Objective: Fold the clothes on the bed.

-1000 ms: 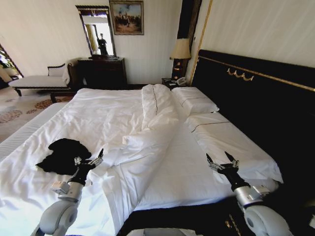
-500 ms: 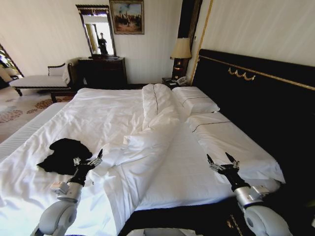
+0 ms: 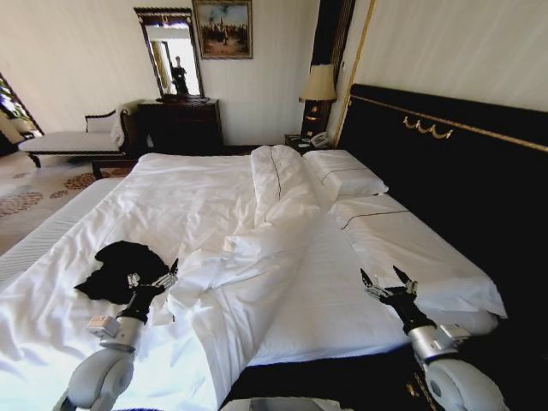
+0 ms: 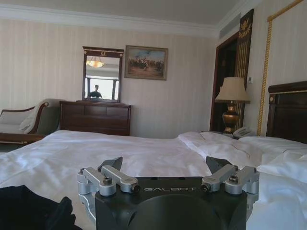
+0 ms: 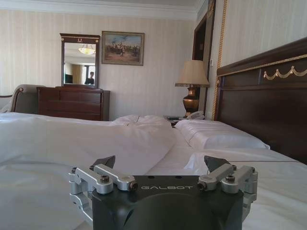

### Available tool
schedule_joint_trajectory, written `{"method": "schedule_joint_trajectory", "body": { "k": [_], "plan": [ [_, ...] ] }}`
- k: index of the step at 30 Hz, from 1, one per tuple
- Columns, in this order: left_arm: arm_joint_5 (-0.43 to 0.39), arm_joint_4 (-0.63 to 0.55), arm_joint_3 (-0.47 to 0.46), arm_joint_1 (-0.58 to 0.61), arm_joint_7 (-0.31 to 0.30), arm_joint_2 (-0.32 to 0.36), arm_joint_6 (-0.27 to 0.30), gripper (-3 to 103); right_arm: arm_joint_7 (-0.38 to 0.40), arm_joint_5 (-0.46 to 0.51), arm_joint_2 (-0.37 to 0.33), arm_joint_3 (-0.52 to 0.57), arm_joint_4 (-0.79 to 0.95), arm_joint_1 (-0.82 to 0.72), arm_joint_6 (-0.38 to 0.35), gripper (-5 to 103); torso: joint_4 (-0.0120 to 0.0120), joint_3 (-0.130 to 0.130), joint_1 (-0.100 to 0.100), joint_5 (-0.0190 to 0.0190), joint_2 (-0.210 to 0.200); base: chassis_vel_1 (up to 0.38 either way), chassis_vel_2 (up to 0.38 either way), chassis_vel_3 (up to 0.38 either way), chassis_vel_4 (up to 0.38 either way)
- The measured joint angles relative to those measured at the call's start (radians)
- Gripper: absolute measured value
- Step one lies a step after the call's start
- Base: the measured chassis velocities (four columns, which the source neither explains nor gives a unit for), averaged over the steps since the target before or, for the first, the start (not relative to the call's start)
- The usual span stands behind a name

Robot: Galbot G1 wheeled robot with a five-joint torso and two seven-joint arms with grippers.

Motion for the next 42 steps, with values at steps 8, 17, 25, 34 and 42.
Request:
{"method": "schedule_joint_trajectory", "body": {
  "k": [8,17,25,34,42],
  "plan": [
    [0.001,0.000,0.000,0.002,-0.001,-0.001,0.000,101,0.000,0.000,0.000,0.000,0.000,0.000,0.000,100,0.0000,0.000,0.000,-0.0002,0.000,0.139,0.140,-0.133,-0.132],
    [0.005,0.000,0.002,0.010,-0.001,-0.007,-0.002,100,0.000,-0.001,0.000,0.000,0.000,0.000,-0.002,100,0.0000,0.000,0.000,0.0001,0.000,0.127,0.124,-0.116,-0.121],
    [0.000,-0.005,-0.001,0.007,0.000,-0.005,-0.002,99,0.000,-0.001,0.002,0.001,0.007,-0.004,-0.006,100,-0.0001,0.000,0.000,0.0000,0.000,0.116,0.114,-0.121,-0.116],
    [0.000,-0.007,-0.003,0.020,0.001,-0.006,-0.004,99,-0.001,-0.008,0.013,0.001,0.015,-0.015,-0.006,100,-0.0001,0.000,0.000,0.0000,0.000,0.125,0.128,-0.124,-0.132],
    [-0.001,-0.013,-0.004,0.023,0.002,-0.005,-0.006,99,-0.001,-0.010,0.015,0.000,0.022,-0.017,-0.006,100,0.0001,0.000,0.000,0.0000,0.000,0.133,0.137,-0.126,-0.126]
  ]
}}
